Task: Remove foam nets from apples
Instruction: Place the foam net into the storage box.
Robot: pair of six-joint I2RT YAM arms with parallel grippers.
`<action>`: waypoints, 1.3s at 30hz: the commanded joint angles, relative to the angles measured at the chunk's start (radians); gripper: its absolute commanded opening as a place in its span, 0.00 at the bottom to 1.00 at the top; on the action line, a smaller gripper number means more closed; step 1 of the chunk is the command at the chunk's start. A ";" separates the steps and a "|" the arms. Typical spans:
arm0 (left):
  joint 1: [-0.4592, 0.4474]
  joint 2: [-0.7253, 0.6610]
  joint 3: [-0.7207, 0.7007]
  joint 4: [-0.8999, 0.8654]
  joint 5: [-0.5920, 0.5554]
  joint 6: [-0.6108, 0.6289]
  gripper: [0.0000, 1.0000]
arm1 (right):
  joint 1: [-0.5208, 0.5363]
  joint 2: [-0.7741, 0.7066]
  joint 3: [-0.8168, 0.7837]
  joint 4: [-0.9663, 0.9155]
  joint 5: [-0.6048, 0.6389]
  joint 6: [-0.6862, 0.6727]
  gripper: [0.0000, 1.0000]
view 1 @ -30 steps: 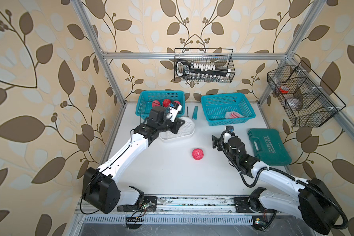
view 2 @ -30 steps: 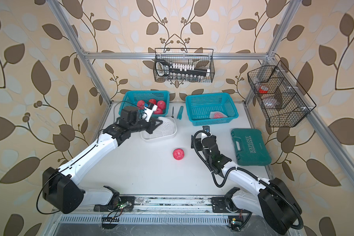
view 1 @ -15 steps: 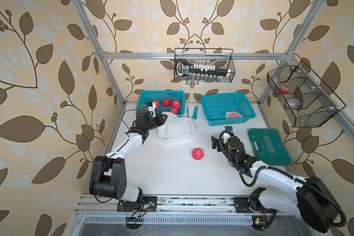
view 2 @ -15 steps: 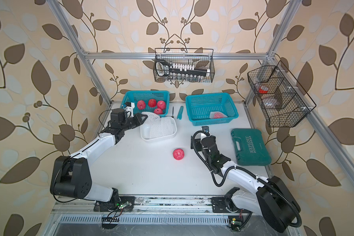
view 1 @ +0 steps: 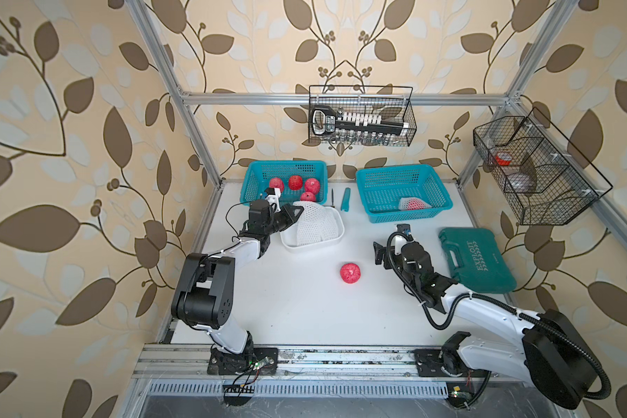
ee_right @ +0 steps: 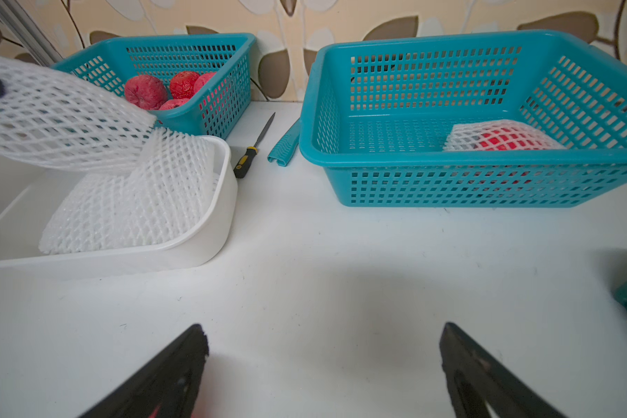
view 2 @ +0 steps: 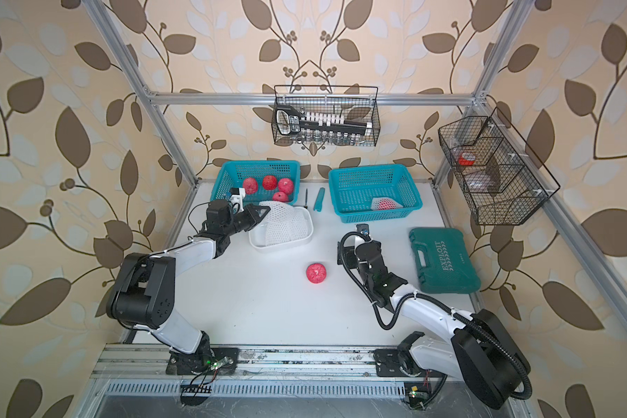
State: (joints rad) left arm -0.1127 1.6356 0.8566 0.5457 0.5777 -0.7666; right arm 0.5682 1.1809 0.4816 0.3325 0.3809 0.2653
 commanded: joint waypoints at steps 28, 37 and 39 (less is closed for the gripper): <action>0.002 -0.339 -0.072 -0.506 -0.365 0.374 0.60 | -0.003 0.006 0.017 -0.006 -0.018 0.018 1.00; -0.100 -0.340 0.087 -0.609 -0.443 0.526 0.50 | -0.004 0.003 0.014 -0.004 -0.022 0.018 1.00; -0.170 -0.283 0.141 -0.641 -0.471 0.595 0.49 | -0.004 0.007 0.017 -0.006 -0.023 0.018 1.00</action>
State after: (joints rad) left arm -0.2062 1.3151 0.9054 -0.0570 0.1577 -0.2977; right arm 0.5682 1.1812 0.4816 0.3325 0.3668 0.2726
